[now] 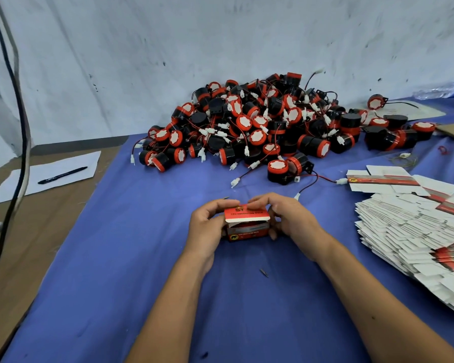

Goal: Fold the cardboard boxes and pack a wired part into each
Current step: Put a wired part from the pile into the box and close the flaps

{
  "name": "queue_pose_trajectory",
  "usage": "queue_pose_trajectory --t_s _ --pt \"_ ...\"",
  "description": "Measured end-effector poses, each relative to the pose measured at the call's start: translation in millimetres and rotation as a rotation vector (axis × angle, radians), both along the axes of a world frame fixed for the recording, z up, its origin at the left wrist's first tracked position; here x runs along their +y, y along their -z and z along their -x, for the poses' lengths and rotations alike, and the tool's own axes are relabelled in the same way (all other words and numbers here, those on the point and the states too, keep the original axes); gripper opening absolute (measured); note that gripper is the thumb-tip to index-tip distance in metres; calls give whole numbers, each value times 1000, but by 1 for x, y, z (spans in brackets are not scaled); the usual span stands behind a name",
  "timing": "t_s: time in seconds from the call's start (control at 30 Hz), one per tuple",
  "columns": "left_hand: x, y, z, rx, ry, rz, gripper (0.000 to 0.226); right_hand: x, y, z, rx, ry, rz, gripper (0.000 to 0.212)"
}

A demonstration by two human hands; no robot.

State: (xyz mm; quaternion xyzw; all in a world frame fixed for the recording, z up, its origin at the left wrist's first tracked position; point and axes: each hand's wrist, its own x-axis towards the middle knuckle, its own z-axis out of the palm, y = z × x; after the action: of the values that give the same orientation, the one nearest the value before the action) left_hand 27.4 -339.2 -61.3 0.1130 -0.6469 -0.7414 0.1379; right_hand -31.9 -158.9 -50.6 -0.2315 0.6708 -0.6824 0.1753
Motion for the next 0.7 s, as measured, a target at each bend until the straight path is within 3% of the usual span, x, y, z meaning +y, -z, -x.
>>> queue_pose_trajectory --t_s 0.1,0.17,0.23,0.3,0.53,0.6,0.7 --pt "-15 -3 -4 -16 183 -117 38 1 3 -3 279 91 -157 27" --pt "-20 -3 -8 24 229 48 16 -1 9 -2 486 152 -280 25" --pt "-19 0 -11 62 212 326 27 -1 10 0 601 172 -339 32" --pt "-18 1 -9 85 170 430 32 -1 8 1 704 168 -368 32" --pt "-21 0 -9 102 183 461 32 1 9 3 779 93 -407 41" --pt "-21 -1 -10 79 203 467 42 1 11 2 806 110 -415 43" --pt "-20 -1 -11 66 196 500 62 -1 13 1 778 167 -320 29"
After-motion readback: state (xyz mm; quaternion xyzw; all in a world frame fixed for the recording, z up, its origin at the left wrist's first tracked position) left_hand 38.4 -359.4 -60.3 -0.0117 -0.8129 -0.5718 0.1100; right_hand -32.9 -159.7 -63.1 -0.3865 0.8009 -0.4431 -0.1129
